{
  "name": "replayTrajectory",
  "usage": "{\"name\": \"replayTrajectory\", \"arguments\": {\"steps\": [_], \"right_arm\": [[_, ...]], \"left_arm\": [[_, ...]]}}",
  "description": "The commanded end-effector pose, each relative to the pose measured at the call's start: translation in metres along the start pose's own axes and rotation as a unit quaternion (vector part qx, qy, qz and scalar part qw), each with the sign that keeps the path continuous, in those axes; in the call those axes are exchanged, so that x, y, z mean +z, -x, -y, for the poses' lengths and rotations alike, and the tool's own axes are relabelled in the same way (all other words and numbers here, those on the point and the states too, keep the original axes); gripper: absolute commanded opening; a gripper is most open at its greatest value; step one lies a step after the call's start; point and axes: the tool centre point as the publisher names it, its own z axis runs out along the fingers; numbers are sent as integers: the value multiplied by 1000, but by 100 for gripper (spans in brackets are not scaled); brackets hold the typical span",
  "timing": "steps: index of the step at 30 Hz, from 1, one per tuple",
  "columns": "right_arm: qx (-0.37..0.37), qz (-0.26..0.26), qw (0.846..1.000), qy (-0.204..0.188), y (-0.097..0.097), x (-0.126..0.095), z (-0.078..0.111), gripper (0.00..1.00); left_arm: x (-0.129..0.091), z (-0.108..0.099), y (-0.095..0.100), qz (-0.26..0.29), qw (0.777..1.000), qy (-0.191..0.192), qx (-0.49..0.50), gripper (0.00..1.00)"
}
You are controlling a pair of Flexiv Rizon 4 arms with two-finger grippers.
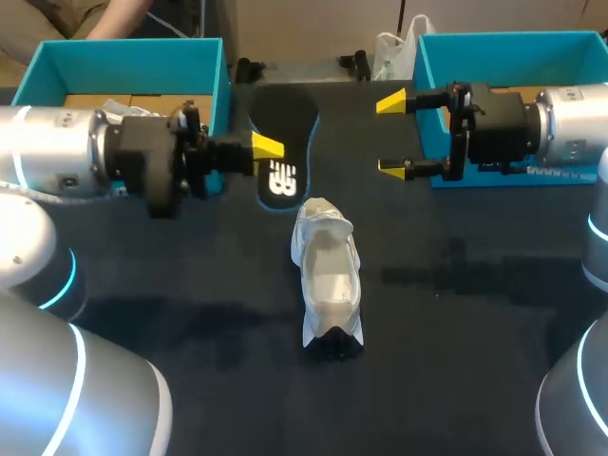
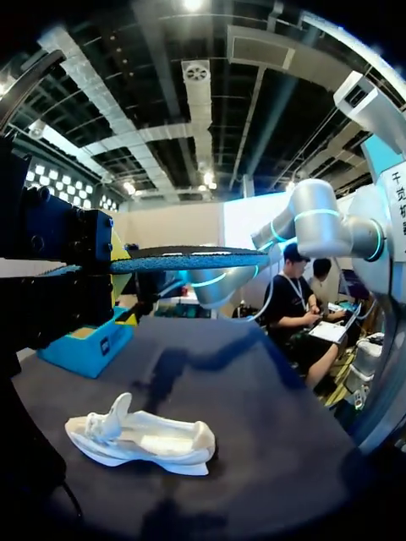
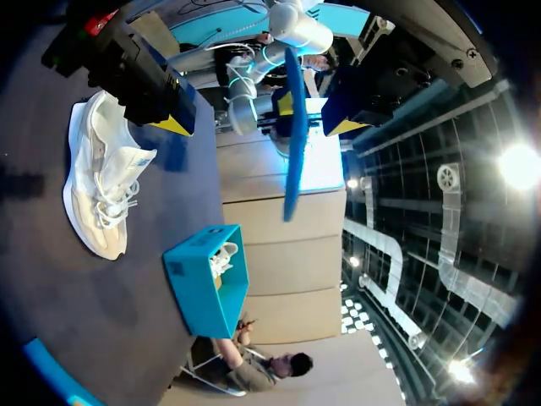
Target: Take the shoe out of the shoebox, open the shoe tongue, remove and reinsert the insole, then place the shoe into the shoebox
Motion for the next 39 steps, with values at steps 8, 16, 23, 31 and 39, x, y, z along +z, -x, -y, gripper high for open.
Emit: {"name": "replayTrajectory", "arguments": {"steps": [8,16,23,31,39], "right_arm": [[0,1,1000,1,0,2,0,100],[-8,-4,1000,9,0,1,-1,100],[-39,-9,999,27,1,16,-8,100],[-44,-7,999,20,11,37,-9,100],[-40,13,999,17,14,48,-3,100]], "left_arm": [[17,-18,-17,-10,998,21,52,0],[22,-19,-21,-16,998,25,52,0],[36,-20,-33,-31,998,32,51,0],[46,-21,-44,-44,996,31,65,0],[52,-29,-51,-47,996,31,73,0]]}}
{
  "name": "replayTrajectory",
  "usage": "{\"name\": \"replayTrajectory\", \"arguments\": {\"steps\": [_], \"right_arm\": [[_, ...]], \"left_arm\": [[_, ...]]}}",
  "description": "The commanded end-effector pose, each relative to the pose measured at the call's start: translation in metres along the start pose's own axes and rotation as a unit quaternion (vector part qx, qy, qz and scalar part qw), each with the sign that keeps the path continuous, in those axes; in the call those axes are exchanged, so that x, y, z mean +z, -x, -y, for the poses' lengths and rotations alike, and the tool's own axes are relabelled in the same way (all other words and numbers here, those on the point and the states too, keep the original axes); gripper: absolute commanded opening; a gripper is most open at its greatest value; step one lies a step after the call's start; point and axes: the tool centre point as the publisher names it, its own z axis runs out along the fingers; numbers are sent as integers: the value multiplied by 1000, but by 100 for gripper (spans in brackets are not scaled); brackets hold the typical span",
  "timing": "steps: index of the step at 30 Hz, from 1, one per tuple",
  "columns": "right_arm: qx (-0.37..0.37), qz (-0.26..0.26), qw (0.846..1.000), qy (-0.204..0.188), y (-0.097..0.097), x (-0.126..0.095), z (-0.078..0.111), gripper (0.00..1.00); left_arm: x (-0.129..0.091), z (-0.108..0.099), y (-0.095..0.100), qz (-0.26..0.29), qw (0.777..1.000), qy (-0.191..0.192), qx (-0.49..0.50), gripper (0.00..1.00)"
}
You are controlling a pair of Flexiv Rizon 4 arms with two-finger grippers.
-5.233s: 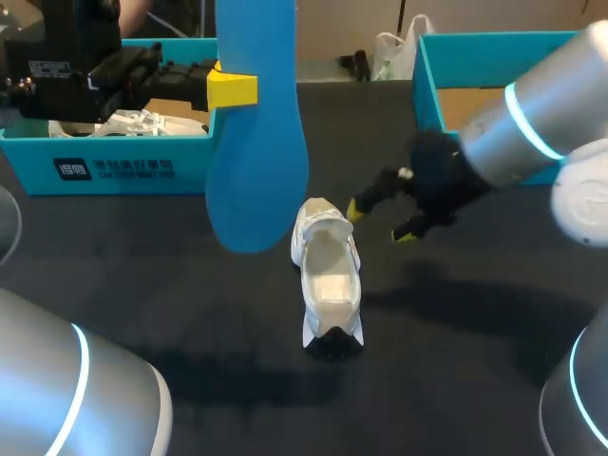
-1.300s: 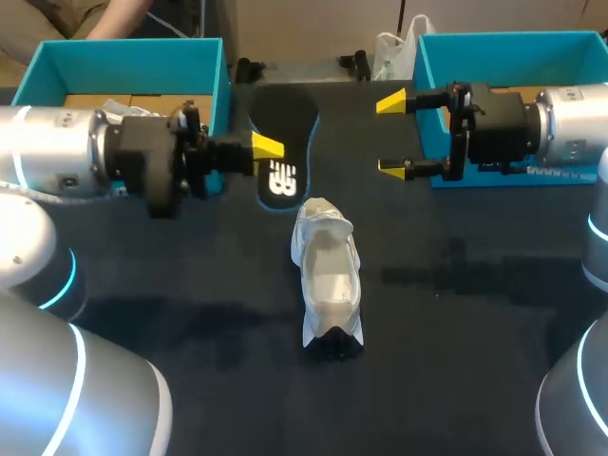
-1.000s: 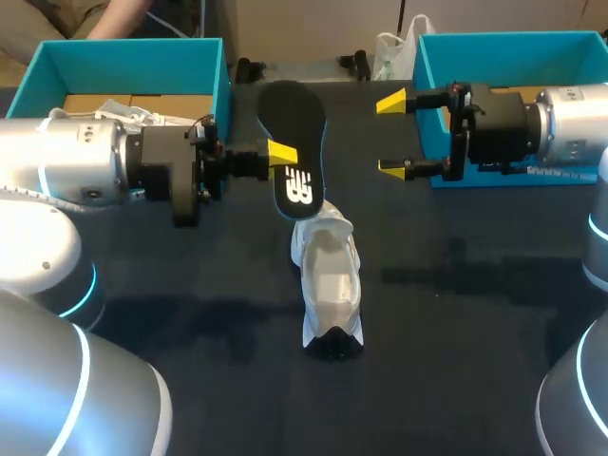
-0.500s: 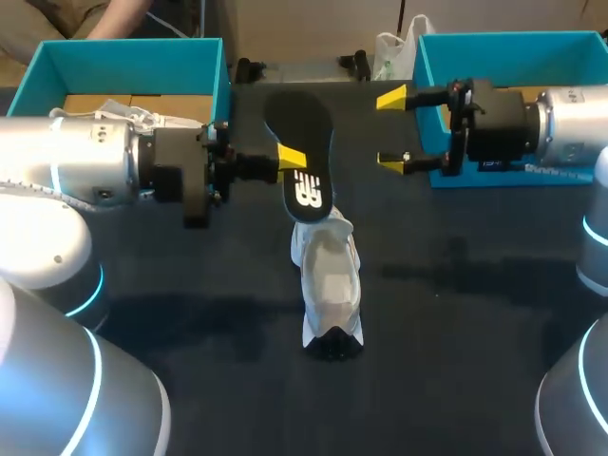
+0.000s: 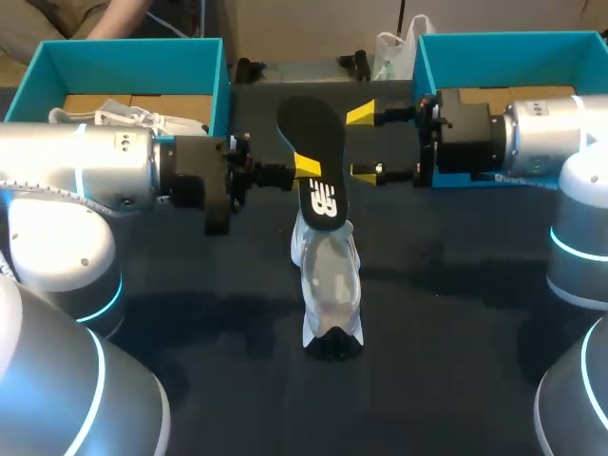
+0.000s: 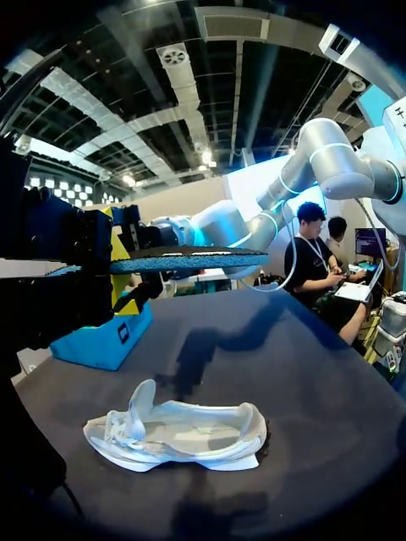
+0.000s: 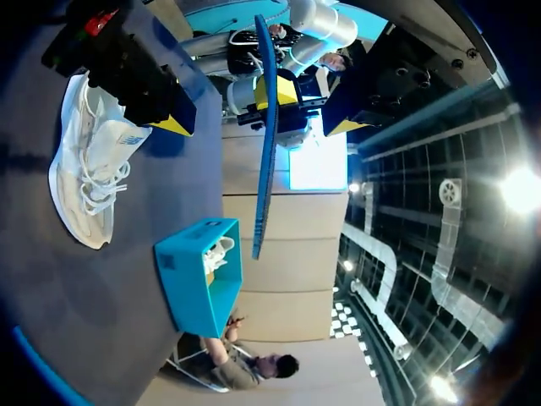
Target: Take the shoe out of the shoebox, open the shoe tongue, remove and reinsert the insole, then place the shoe into the shoebox
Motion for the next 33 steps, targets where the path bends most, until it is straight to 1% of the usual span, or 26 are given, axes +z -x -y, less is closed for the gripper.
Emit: {"name": "replayTrajectory", "arguments": {"steps": [1,6,8,10,13,14,18,22,28,33], "right_arm": [[5,12,1000,2,1,8,1,100],[1,11,1000,4,2,8,5,100],[-1,11,1000,3,3,9,7,95],[-3,11,1000,-2,3,9,8,75],[-5,15,1000,-12,2,11,9,60],[-4,17,1000,-14,2,12,9,51],[-4,19,1000,-22,2,14,8,44],[-4,26,999,-37,0,18,7,42],[-2,25,999,-44,2,20,6,39],[1,25,999,-43,3,20,6,32]], "left_arm": [[8,-5,-3,1,1000,-3,2,0],[11,-7,-6,-2,1000,-6,3,0],[12,-9,-8,-5,1000,-11,3,0],[13,-10,-10,-6,1000,-13,3,0],[13,-12,-12,-4,1000,-19,1,0],[14,-12,-12,-3,1000,-21,0,0],[14,-12,-13,-3,1000,-24,3,0],[14,-12,-13,-1,1000,-29,5,0],[16,-12,-14,-2,999,-32,8,0],[17,-12,-15,-1,999,-31,7,0]]}}
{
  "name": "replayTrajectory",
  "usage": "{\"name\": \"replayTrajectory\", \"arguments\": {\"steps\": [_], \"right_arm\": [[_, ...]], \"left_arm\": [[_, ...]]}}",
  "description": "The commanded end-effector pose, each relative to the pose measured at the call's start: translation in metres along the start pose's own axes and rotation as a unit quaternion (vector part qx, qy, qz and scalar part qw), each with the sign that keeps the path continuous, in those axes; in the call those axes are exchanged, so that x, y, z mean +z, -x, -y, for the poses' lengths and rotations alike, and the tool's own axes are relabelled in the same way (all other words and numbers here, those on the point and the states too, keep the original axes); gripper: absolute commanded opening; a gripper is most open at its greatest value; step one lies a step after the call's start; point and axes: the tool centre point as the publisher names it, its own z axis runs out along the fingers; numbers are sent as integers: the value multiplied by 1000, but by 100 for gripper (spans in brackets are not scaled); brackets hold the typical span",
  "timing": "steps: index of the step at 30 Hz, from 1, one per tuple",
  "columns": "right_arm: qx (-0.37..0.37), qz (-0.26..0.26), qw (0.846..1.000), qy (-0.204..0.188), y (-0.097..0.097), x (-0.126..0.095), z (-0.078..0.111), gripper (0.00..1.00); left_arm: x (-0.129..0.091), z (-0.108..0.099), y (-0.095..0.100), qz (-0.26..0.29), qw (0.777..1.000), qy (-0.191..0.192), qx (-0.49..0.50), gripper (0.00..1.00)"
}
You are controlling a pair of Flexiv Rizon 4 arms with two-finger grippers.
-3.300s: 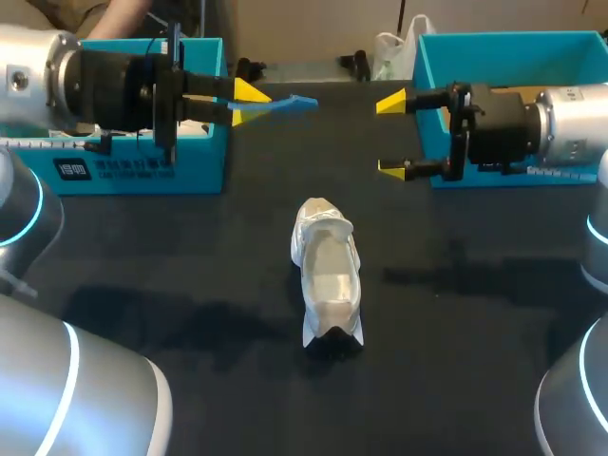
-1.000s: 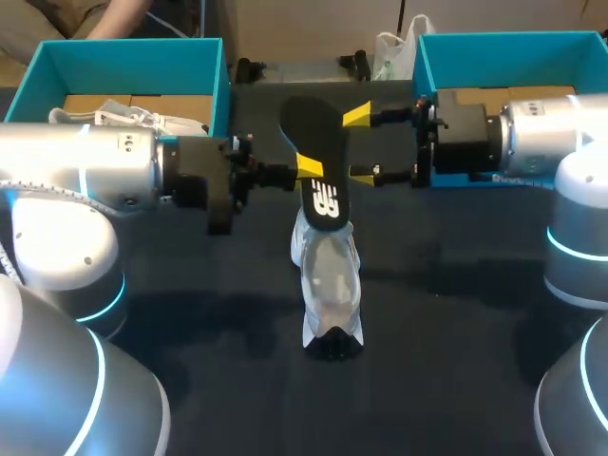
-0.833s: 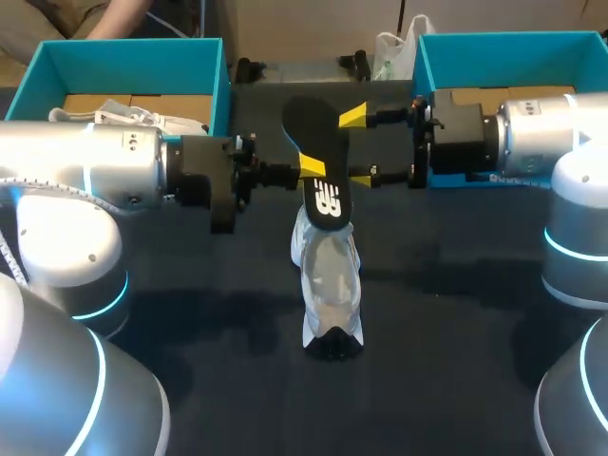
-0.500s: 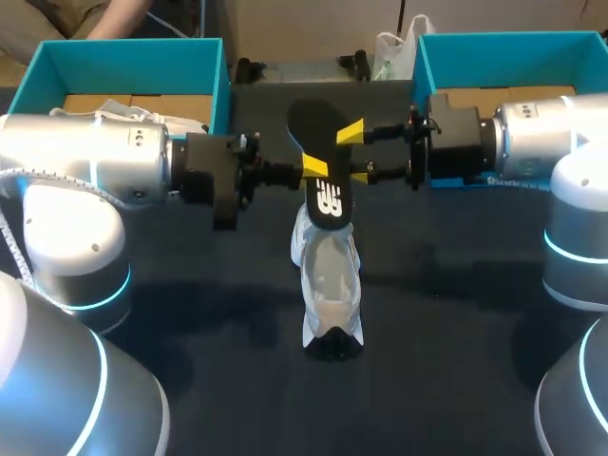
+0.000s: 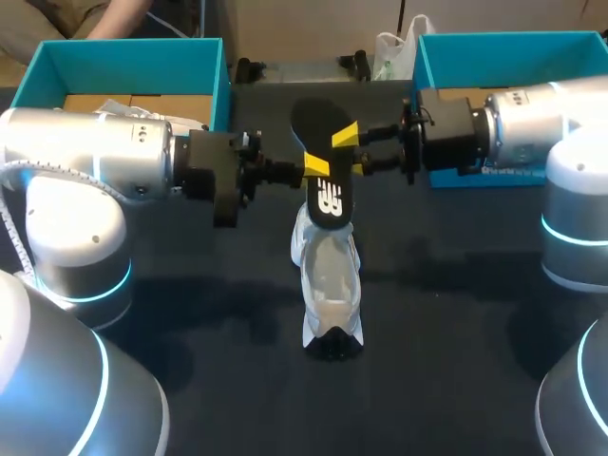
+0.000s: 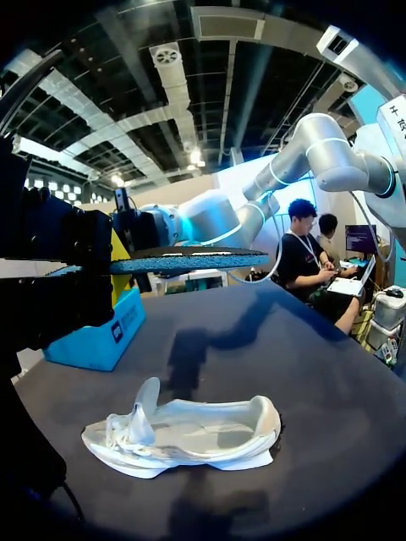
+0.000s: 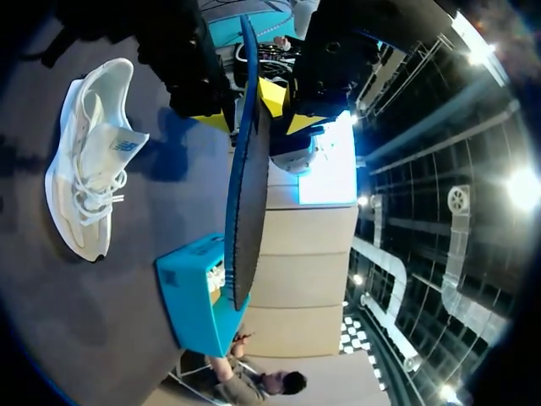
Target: Take the shoe out of the shoebox, open the shoe tongue, remove and reinsert the insole, then place the shoe into the shoebox
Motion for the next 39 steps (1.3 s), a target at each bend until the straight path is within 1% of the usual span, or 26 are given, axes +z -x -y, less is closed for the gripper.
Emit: {"name": "replayTrajectory", "arguments": {"steps": [1,3,8,12,16,21,24,29,37,39], "right_arm": [[2,2,1000,0,0,3,-2,31],[2,1,1000,0,0,3,-2,28],[6,0,1000,0,1,3,-2,25],[9,-4,1000,-1,3,4,-3,20],[10,-9,1000,-3,4,6,-5,19],[13,-11,1000,-3,4,8,-7,13],[13,-12,1000,-2,4,8,-7,12],[14,-13,1000,-3,4,8,-8,8],[9,-17,1000,-3,5,8,-9,9],[9,-18,1000,-2,6,8,-10,7]], "left_arm": [[2,-1,-1,1,1000,0,2,0],[2,-1,-2,2,1000,0,3,0],[3,-3,-2,3,1000,2,6,0],[3,-5,-2,4,1000,4,8,0],[4,-6,-3,2,1000,6,11,0],[5,-6,-6,4,1000,9,9,0],[5,-6,-6,4,1000,10,8,0],[4,-7,-7,3,1000,12,9,0],[5,-8,-8,6,1000,12,8,0],[5,-9,-7,8,1000,11,7,0]]}}
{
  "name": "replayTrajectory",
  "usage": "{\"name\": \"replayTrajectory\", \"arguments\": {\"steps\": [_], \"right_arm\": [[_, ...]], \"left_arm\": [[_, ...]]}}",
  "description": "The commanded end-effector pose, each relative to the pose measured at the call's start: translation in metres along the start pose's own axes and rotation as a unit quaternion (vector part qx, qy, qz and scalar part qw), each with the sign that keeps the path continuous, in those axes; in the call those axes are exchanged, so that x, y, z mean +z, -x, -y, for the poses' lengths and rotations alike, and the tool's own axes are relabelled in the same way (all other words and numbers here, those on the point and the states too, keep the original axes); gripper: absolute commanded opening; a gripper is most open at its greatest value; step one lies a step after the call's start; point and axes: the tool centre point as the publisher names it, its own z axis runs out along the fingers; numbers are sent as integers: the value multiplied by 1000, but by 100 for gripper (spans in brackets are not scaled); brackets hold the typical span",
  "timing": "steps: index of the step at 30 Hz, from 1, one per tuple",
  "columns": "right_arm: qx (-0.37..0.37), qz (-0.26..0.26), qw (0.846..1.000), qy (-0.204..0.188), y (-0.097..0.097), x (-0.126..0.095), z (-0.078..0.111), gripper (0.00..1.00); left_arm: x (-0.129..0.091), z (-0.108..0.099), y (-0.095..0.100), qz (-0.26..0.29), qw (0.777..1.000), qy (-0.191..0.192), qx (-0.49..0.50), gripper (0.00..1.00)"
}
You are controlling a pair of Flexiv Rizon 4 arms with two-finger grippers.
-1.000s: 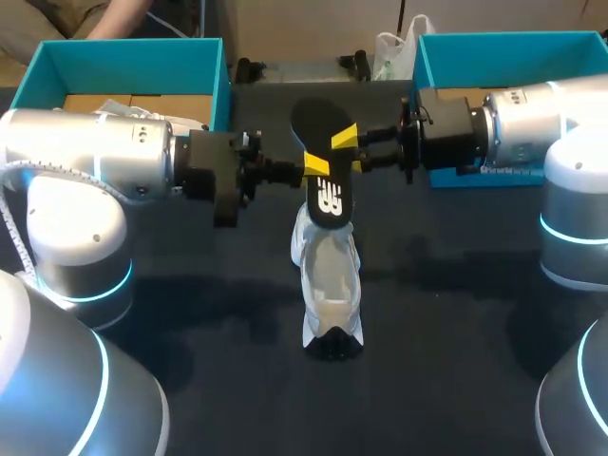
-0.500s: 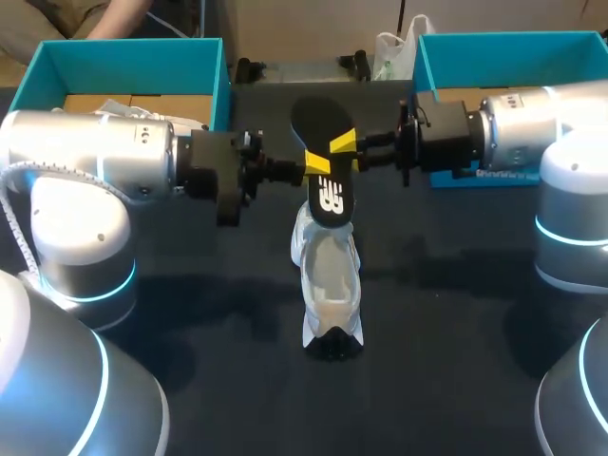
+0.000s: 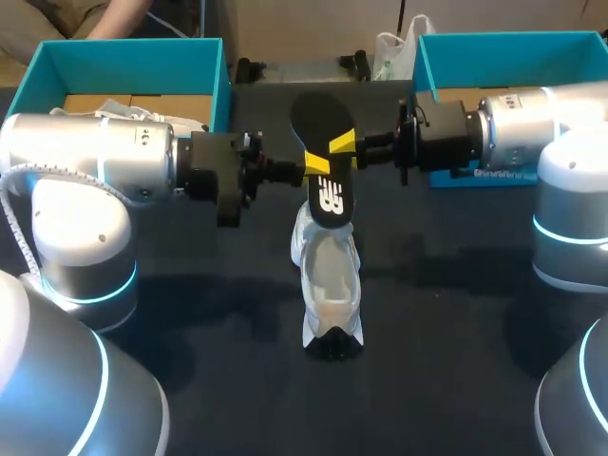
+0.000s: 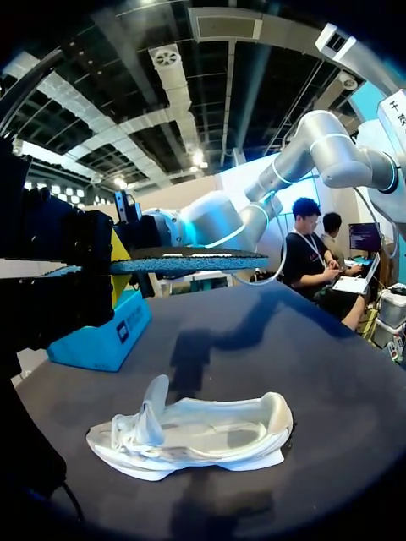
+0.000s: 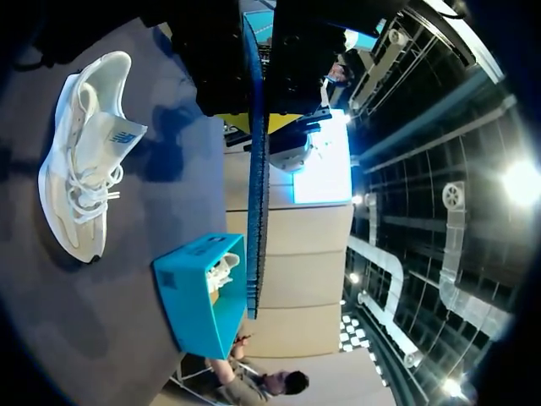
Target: Take the shoe out of the shoebox, open the shoe tongue, remove and reinsert the insole, then place the shoe into the shoebox
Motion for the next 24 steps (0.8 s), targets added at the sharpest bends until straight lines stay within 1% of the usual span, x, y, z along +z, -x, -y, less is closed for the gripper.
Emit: {"name": "replayTrajectory", "arguments": {"steps": [1,5,6,7,8,11,16,18,19,20,21,24], "right_arm": [[-1,-2,1000,1,1,2,-2,0],[-12,-11,1000,4,2,2,-2,0],[-14,-13,1000,5,3,1,-2,0],[-15,-14,1000,6,3,0,-2,0],[-17,-15,1000,8,4,0,-2,0],[-23,-19,999,13,5,-3,0,0],[-27,-21,999,16,12,-6,3,0],[-29,-22,999,16,15,-7,3,0],[-30,-21,999,16,16,-7,3,0],[-30,-21,999,15,18,-8,3,0],[-31,-22,999,15,19,-8,3,0],[-31,-31,999,14,22,-8,2,0]], "left_arm": [[3,-1,-1,4,1000,0,1,0],[3,0,2,4,1000,-4,-2,0],[3,1,3,4,1000,-5,-4,45],[1,1,5,6,1000,-6,-7,98],[-1,1,6,6,1000,-6,-8,100],[-13,4,11,3,1000,-5,-19,100],[-41,4,11,-33,999,-5,-37,100],[-53,0,9,-60,997,-8,-48,100],[-61,-5,8,-81,996,-15,-45,100],[-67,-8,8,-112,993,-24,-39,100],[-73,-13,7,-157,987,-33,-16,100],[-73,-13,7,-157,987,-33,-16,100]]}}
